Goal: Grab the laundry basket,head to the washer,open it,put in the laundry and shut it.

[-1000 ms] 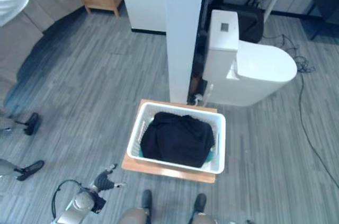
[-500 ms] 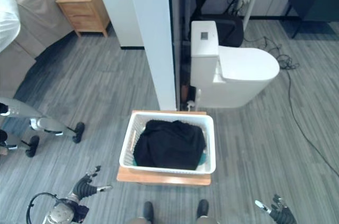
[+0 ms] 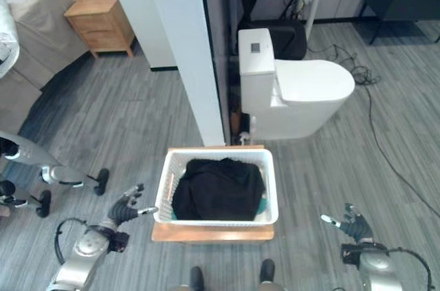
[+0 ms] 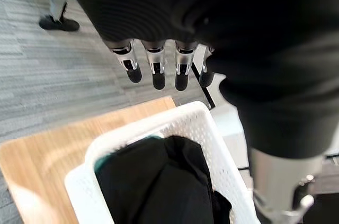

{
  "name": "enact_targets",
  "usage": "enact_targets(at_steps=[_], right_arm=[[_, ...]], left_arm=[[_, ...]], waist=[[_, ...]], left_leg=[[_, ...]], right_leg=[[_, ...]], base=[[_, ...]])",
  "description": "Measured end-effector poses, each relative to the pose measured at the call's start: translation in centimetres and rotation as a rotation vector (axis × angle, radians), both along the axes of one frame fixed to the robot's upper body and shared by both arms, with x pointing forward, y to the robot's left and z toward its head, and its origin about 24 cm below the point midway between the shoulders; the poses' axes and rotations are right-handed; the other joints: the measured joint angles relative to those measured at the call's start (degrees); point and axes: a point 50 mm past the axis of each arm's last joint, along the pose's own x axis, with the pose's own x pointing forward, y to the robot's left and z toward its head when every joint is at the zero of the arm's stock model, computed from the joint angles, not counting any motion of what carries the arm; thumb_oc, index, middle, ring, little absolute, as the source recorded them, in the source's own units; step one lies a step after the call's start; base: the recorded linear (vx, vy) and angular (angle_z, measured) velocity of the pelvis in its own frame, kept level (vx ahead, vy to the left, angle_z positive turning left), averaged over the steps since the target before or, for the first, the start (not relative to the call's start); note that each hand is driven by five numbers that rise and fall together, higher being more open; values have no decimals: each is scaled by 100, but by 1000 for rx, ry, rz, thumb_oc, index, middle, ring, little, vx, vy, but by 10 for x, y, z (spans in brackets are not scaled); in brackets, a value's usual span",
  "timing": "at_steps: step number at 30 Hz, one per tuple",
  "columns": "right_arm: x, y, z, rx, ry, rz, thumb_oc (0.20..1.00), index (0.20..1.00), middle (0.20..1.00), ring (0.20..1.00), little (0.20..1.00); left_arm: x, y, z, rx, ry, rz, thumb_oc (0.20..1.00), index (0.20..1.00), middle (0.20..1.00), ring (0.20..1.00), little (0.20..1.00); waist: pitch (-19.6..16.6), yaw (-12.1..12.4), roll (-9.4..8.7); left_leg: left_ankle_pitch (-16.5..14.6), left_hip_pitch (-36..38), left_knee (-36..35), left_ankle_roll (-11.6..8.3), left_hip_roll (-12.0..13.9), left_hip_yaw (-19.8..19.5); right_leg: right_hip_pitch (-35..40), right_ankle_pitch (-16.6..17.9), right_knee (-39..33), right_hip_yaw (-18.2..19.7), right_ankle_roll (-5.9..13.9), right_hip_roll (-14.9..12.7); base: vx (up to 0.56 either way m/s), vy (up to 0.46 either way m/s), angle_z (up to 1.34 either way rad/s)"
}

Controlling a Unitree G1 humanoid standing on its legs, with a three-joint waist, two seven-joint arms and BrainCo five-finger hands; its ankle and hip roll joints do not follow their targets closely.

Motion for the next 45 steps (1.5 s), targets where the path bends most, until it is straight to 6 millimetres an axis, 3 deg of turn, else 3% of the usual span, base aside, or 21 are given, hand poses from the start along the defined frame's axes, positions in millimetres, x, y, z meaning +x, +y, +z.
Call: enact_targets(at_steps=[3,5,14,18,21,24,27,30,37,45], right_arm=[[12,3,-1,-21,50,60,1000,1000,1000,1000,1000],[25,17,-2,-24,67,134,1000,1000,1000,1000,1000],[37,50,-23,25,176,262,1000,1000,1000,1000,1000],[53,70,-24,44,187,318,1000,1000,1000,1000,1000],[77,94,-24,45,208,385,1000,1000,1000,1000,1000],[99,105,-12,14,188,425,1000,1000,1000,1000,1000],[125,110,7,-30,147,427,1000,1000,1000,1000,1000],[139,117,15,-63,162,440,1000,1000,1000,1000,1000],[149,130,24,-59,115,457,1000,1000,1000,1000,1000],[152,146,25,-41,70,480,1000,1000,1000,1000,1000]], left_arm=[[13,-3,-1,5,8,-10,1000,1000,1000,1000,1000],[19,-5,-7,14,39,-14,1000,1000,1000,1000,1000],[11,9,-38,71,199,93,1000,1000,1000,1000,1000],[5,7,-55,70,282,129,1000,1000,1000,1000,1000],[14,-3,-70,100,379,137,1000,1000,1000,1000,1000],[38,-15,-58,133,329,102,1000,1000,1000,1000,1000],[78,-23,-30,176,229,83,1000,1000,1000,1000,1000],[95,-19,-15,209,199,111,1000,1000,1000,1000,1000],[113,-15,9,244,117,135,1000,1000,1000,1000,1000],[113,-11,10,259,104,158,1000,1000,1000,1000,1000]], waist=[[-2,35,-3],[-8,81,-14],[-53,123,-93],[-95,122,-166],[-127,102,-215],[-126,96,-233],[96,66,-335],[291,-27,-395],[686,-71,-417],[762,-54,-473]], left_leg=[[8,-3,0,-8,-1,-13],[11,-5,0,-12,3,-11],[11,-14,-2,-13,3,-28],[14,-16,-2,-16,1,-25],[35,-116,-2,-18,-4,-17],[130,-385,0,2,-20,-32],[179,-518,0,16,-32,-15],[191,-625,0,10,-30,0],[175,-701,-3,33,-39,31],[174,-767,-4,36,-46,100]], right_leg=[[6,8,0,-11,2,-3],[-2,8,0,-10,2,5],[-2,9,2,-18,0,7],[-9,10,0,-18,-1,4],[-110,15,0,-10,-4,1],[-375,138,46,-9,-46,-6],[-527,205,46,8,-58,-15],[-647,223,45,21,-61,-16],[-742,242,48,54,-83,18],[-848,261,48,142,-76,13]], base=[[0,0,0],[0,0,0],[0,0,0],[-13,7,0],[-48,15,0],[-66,13,1],[-31,25,-2],[-1,18,-3],[30,26,-2],[24,19,-4]])
